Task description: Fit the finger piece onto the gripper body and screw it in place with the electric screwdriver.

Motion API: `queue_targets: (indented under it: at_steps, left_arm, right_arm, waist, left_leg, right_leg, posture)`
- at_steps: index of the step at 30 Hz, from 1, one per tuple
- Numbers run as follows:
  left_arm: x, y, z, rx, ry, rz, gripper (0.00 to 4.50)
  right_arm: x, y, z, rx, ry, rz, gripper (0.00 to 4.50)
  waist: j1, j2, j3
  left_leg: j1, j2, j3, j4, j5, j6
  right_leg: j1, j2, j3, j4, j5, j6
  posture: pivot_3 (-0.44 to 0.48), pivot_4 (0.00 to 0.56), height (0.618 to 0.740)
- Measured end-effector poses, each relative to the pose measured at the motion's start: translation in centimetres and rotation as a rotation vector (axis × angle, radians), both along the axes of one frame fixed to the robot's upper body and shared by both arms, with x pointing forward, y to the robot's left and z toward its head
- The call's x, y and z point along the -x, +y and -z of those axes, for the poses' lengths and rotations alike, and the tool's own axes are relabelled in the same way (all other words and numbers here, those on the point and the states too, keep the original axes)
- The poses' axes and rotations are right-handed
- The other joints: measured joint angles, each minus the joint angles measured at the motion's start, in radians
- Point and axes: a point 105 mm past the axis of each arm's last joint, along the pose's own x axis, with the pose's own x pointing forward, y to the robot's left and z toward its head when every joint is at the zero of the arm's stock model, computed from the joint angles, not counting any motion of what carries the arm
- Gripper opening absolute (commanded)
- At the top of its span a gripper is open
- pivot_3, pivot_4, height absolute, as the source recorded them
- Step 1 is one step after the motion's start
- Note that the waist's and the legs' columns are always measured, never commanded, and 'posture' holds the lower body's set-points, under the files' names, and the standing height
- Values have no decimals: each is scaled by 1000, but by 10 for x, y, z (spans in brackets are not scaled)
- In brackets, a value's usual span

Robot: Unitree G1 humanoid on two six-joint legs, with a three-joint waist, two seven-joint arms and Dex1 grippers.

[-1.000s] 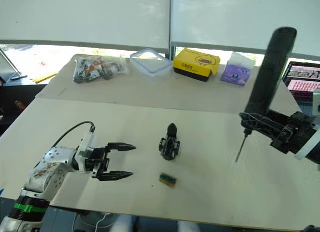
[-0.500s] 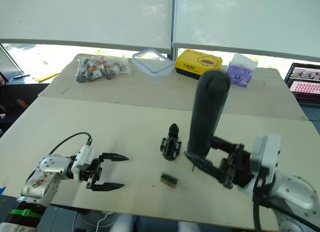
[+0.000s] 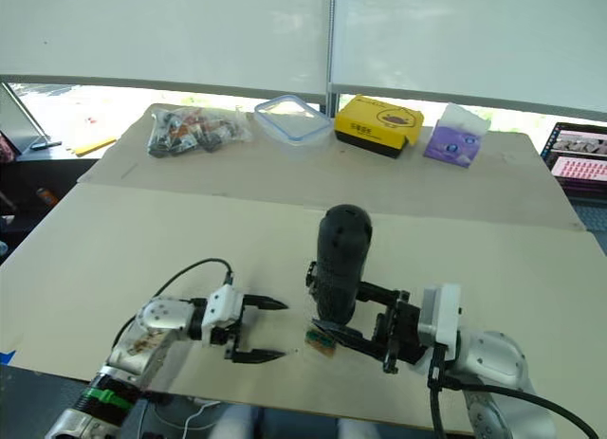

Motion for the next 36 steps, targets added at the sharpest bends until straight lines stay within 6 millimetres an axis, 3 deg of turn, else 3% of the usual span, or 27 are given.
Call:
queue_targets:
  at_steps: [10,36]
  left_arm:
    - [2,-28,-4,-29,30,55,4500]
    - [12,-23,1,-94,54,31,4500]
  right_arm:
    - [-1,0,4,5,9,-5,1913]
    - [-6,2,13,14,33,-5,1913]
  waist:
    - [-4,0,0]
    - [-4,0,0]
  left_leg:
    - [1,0,0,0,0,0]
    - [1,0,0,0,0,0]
  right_leg:
    - [1,0,0,0,0,0]
    - [1,0,0,0,0,0]
  posture:
    - [0,150,740]
    - [0,150,740]
